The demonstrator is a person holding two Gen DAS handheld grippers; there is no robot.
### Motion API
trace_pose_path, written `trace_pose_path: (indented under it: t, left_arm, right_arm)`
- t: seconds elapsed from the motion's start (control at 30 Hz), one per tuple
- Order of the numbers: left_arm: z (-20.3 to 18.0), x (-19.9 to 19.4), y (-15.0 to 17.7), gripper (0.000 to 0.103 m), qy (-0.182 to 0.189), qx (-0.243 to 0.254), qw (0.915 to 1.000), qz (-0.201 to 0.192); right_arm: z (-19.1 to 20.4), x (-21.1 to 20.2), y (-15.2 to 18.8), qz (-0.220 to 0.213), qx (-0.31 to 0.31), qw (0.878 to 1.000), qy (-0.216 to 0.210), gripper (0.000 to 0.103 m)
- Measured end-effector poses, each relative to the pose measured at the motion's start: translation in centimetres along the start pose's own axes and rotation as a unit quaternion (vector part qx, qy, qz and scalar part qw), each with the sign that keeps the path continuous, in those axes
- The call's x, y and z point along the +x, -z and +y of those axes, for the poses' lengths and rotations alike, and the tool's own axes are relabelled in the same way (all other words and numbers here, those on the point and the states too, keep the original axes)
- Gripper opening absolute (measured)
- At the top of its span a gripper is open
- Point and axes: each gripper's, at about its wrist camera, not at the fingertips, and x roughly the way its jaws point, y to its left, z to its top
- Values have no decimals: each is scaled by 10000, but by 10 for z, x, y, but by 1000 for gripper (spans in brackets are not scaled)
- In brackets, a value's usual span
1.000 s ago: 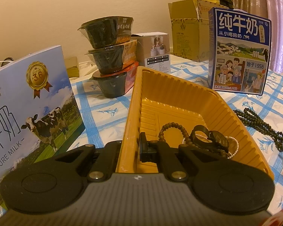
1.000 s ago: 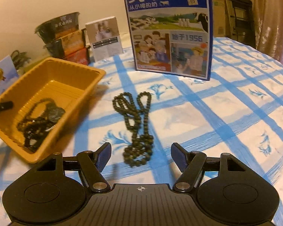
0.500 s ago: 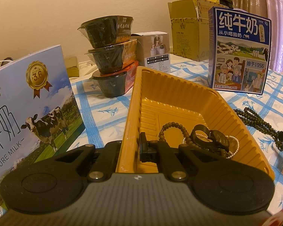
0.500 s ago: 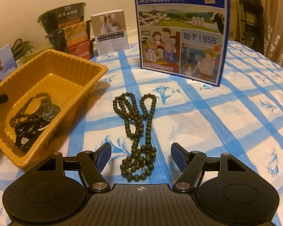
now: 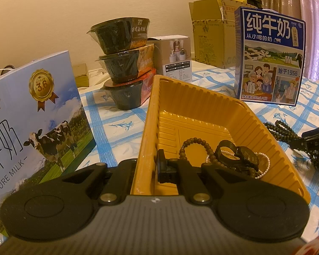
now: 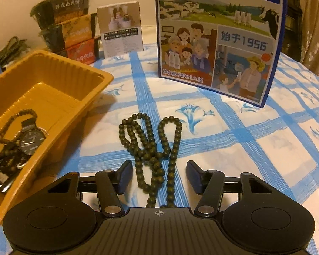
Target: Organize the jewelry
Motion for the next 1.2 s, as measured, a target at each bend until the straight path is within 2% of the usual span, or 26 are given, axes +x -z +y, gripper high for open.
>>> trace_pose_path:
  t: [0.23,0.27,0.33,0.37,0.53,0.7,0.97,1.13,1.2]
  left_arm:
    - [0,1,0,4,-3,5,10000,1]
    - [0,1,1,4,-1,1,10000,1]
    - [0,1,1,4,-2,2,10000,2]
    - [0,1,0,4,-3,2,10000,2]
    - [0,1,1,4,3,-2,10000,-3]
    - [0,0,1,4,6,-10,10000,-10]
    - [0,-1,0,4,16,-54,10000,-12]
    - [-1,-1,0,4,9,-49,10000,-13]
    - [-1,-1,0,4,10,-53,10000,-11]
  right_arm:
    - [5,3,-1,-7,-165,9999,38,34]
    - [5,3,-1,-10,-156,9999,11,23]
    - [5,0,-1,-32,-167,9998,-41,20]
    - [4,-2,0,-56,-184,9998,-74,8]
    - [1,-29,5,-285,54,9990,-337,7]
    - [-6,-78,17,-538,401,9956,-659,7]
    - [-32,-155,27,-905,789,9916,-481,7]
    - [-35,-165,8,-1182,770,9887,-512,7]
    - [-31,-153,2,-1076,731,9894,-647,7]
